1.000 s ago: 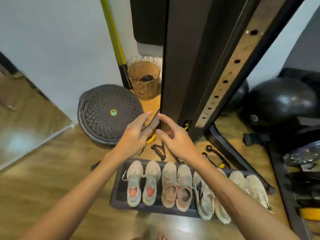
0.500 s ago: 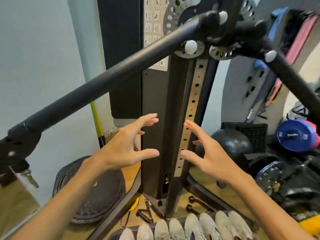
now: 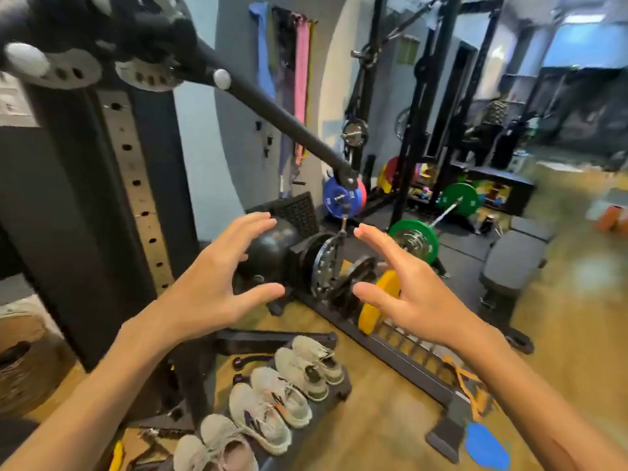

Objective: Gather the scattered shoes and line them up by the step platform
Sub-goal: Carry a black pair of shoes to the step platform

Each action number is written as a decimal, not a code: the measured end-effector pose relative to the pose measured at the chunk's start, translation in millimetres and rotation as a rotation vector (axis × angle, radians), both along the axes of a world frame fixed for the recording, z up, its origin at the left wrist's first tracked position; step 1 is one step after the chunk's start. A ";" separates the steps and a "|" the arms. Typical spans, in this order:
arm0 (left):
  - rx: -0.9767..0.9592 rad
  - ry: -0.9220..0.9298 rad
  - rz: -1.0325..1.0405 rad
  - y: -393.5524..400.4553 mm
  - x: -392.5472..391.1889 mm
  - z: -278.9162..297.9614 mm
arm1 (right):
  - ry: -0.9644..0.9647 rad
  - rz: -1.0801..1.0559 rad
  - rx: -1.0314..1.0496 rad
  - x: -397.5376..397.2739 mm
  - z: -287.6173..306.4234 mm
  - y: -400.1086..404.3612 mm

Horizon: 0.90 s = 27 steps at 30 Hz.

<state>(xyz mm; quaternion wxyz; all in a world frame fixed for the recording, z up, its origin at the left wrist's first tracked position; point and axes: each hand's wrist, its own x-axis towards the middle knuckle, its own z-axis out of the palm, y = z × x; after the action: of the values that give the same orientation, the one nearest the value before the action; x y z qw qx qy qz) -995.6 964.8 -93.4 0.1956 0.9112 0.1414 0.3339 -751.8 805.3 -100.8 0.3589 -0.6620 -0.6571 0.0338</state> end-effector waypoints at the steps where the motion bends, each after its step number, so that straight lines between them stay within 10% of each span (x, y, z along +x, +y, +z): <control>1: 0.008 -0.001 -0.069 -11.1 26.3 1.7 | -0.005 -0.067 0.000 19.4 0.6 -24.7; 27: -0.128 -0.007 -1.422 -541.4 626.4 -9.2 | 0.025 -1.409 -0.074 284.9 -6.0 -638.0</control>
<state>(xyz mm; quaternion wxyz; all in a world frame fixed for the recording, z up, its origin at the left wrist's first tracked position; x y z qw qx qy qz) -369.3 423.3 -102.6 0.4194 0.7683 -0.4686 0.1197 -466.9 167.3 -106.9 0.2801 -0.9412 -0.0662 -0.1768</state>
